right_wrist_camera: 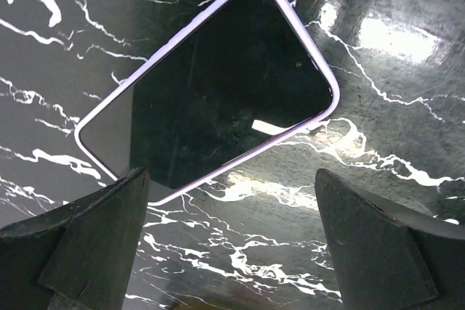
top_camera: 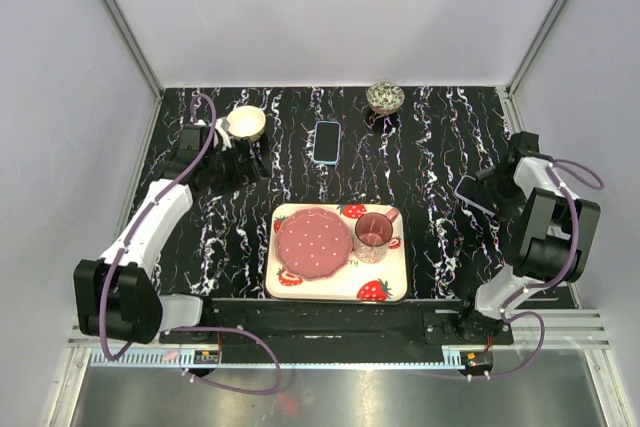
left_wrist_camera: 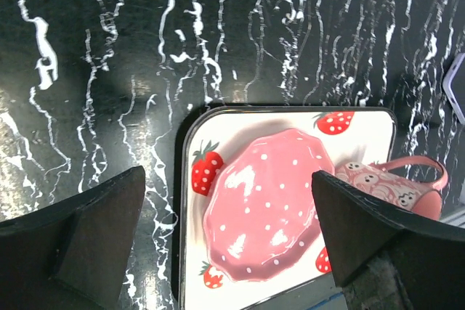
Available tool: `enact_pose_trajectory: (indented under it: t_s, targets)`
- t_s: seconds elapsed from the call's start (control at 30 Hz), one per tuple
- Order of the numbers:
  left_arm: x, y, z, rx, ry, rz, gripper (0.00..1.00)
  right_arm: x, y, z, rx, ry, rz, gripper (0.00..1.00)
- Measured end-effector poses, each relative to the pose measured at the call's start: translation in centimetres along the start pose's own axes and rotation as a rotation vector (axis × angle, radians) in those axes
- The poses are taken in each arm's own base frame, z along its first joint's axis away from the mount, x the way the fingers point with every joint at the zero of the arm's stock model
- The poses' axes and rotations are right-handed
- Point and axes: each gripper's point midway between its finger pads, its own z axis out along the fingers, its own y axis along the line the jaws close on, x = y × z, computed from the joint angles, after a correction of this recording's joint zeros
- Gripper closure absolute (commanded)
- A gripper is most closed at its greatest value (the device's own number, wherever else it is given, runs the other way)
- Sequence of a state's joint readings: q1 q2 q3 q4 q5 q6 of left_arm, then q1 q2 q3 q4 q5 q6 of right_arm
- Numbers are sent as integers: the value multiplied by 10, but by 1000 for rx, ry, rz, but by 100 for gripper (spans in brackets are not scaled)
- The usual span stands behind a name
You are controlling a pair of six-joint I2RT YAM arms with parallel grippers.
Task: Take the phone out of the phone case
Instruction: Pick up the phone at the center of the board.
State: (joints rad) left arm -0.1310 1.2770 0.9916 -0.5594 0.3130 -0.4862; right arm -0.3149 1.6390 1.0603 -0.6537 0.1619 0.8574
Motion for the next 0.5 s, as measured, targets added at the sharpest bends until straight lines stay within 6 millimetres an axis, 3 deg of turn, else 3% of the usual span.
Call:
enact_pose_trajectory:
  t_s: [0.2, 0.5]
  targets:
    - [3, -19, -2, 52, 13, 61, 1, -6, 13, 5, 6, 2, 161, 0]
    - [4, -20, -2, 58, 19, 62, 1, 1, 25, 20, 26, 58, 372, 0]
